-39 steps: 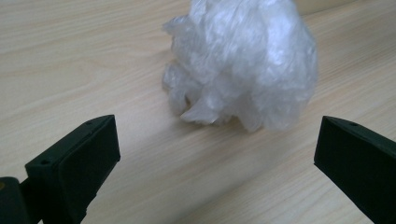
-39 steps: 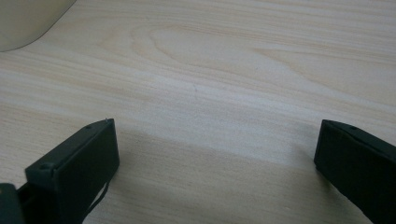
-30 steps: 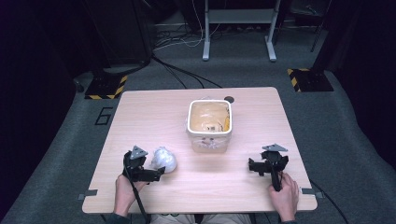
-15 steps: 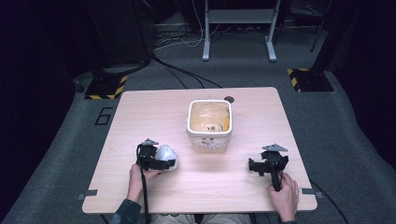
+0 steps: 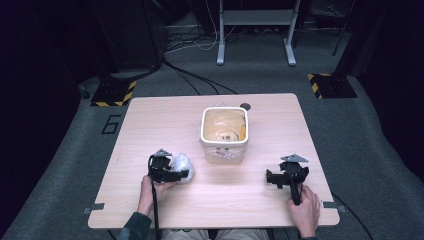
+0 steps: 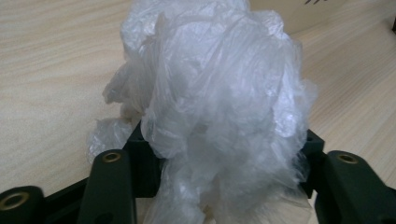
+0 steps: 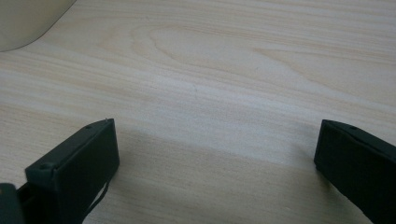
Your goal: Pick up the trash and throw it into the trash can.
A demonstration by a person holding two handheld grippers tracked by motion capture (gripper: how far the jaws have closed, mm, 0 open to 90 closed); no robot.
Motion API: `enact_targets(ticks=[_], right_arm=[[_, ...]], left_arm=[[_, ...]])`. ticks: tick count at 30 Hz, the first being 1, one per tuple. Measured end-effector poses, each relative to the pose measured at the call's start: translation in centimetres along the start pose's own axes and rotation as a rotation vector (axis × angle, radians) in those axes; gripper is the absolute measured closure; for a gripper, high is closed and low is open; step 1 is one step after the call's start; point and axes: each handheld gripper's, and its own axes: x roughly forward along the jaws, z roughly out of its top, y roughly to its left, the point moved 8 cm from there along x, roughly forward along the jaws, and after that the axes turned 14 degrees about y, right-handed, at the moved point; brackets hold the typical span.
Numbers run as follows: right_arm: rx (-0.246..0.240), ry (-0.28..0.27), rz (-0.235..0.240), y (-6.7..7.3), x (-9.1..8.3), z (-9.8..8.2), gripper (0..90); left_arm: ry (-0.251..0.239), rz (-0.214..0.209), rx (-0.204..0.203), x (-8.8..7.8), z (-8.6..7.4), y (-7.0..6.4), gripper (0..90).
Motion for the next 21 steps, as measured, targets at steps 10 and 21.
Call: enact_targets(ticks=[10,21], right_arm=[[0.003,-0.002,0.000,0.0,0.0,0.0,0.0],[0.003,-0.002,0.001,0.0,0.0,0.0,0.0]], left_arm=[[-0.021,0.065,0.062,-1.1,0.7,-0.7,48.3],[-0.087,0.072,0.074,-5.5,2.5,-1.2,48.2]])
